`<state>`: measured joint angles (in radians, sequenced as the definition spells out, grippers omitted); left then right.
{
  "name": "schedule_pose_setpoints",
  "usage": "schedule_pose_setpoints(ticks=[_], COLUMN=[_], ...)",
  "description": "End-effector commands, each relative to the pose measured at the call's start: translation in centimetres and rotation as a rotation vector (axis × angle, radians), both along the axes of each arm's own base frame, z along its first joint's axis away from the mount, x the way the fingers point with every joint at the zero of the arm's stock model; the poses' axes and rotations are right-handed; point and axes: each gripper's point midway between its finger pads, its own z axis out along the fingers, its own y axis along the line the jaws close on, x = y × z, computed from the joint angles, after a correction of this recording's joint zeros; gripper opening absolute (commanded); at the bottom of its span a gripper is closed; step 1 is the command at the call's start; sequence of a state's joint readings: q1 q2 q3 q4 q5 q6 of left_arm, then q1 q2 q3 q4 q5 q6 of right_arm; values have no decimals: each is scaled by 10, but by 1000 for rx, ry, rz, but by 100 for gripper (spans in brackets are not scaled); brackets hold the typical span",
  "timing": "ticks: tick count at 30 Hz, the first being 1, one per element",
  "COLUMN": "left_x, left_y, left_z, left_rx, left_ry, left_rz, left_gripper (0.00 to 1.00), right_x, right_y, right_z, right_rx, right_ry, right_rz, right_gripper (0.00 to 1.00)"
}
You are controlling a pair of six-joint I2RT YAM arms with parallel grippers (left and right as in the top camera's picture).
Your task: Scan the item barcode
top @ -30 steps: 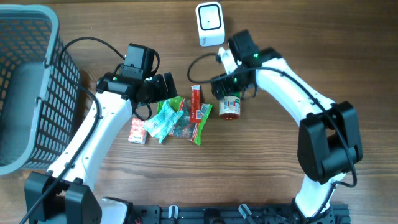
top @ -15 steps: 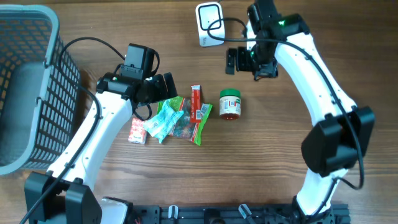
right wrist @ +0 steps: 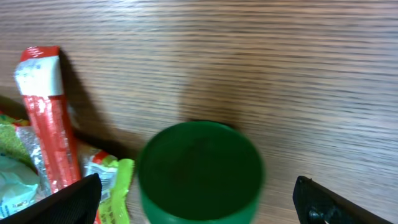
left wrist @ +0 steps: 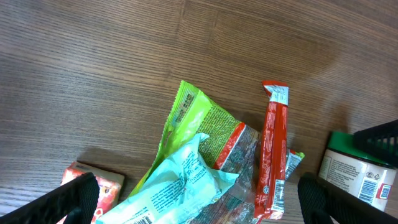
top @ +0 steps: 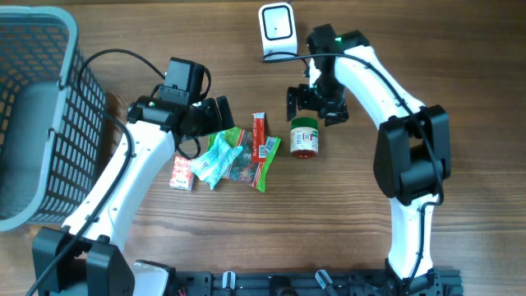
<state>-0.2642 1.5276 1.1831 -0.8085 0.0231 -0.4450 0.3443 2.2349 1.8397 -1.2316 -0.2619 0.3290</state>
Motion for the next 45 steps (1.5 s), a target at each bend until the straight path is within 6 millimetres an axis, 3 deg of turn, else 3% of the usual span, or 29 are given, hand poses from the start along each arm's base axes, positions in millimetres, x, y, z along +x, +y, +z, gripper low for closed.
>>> schedule_pose_setpoints(ticks=[1, 5, 12, 21, 26, 29, 35, 45], left_x=[4, 4, 4, 4, 4, 4, 4, 4], left_y=[2, 2, 2, 2, 2, 2, 2, 2], left_z=[5, 5, 5, 5, 5, 5, 5, 5], left_rx=[16, 16, 15, 16, 16, 15, 16, 16], left_ry=[-21, -21, -21, -21, -21, -21, -21, -21], left_rz=[-9, -9, -9, -9, -9, -9, -9, -9], left_gripper=[100, 100, 100, 100, 100, 100, 100, 100], right_x=[-7, -7, -10, -9, -2, 2, -9, -4], right_y=[9, 14, 4, 1, -7, -6, -10, -8], right_z=[-12, -23, -38, -38, -37, -33, -30, -32], right_rx=[-42, -59, -113, -97, -146, -143, -164, -165], right_ry=[2, -28, -33, -63, -95, -109, -54, -68], right_rz=[31, 54, 60, 214, 270, 285, 219, 161], right_gripper=[99, 99, 95, 98, 82, 80, 80, 85])
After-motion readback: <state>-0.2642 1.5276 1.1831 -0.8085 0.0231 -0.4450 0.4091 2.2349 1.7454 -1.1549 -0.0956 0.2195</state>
